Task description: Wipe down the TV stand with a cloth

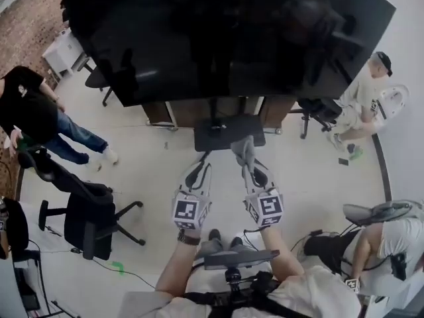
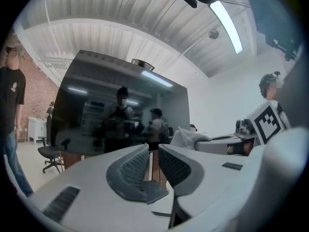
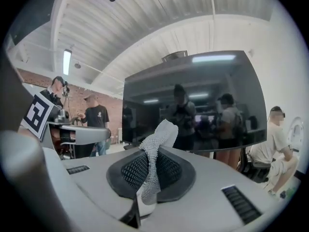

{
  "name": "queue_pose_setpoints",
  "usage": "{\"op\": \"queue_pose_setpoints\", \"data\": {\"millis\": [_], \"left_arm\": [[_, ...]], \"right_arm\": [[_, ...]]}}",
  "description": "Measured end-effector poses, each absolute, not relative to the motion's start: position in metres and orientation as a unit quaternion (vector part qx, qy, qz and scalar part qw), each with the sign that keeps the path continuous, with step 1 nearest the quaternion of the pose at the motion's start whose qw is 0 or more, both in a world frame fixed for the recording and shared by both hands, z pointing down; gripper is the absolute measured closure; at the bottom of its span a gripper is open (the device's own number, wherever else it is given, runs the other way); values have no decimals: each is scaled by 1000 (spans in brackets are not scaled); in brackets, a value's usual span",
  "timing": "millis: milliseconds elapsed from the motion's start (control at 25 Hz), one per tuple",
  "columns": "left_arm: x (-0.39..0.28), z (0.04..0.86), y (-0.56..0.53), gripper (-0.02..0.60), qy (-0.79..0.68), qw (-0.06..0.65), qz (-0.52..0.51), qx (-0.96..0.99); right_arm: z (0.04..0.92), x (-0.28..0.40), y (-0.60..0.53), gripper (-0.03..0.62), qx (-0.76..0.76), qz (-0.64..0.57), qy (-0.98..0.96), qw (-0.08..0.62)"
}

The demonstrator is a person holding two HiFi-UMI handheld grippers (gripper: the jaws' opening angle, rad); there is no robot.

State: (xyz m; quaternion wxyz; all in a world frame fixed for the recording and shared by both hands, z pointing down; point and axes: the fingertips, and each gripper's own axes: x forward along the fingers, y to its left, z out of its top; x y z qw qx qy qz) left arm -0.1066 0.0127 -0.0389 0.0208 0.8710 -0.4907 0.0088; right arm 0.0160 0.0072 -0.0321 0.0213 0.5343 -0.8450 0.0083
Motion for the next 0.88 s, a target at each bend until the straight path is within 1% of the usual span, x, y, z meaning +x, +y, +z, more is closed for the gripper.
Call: {"op": "queue_pose_setpoints", "data": {"millis": [80,160,400,680,880], "left_arm": [[-77,-53,17,506,-480,11,-2,877],[-66,-62,24,506,-476,3,-11,879],[-61,-60,48,506,-476,-1,-15,879],[-83,-49,48,506,-490,6,-16,871],[-81,-58,50,506,-494,1,-20,869]], "right_arm": [[-48,40,18,571,543,-5,-840,13],[-59,52,30,571,556,-15,-831,4],[-62,66,56,571,580,-23,-814,-11],[-51,58,58,571,584,-15,-812,-10],[-57,61,58,571,580,-14,-814,-9]]}}
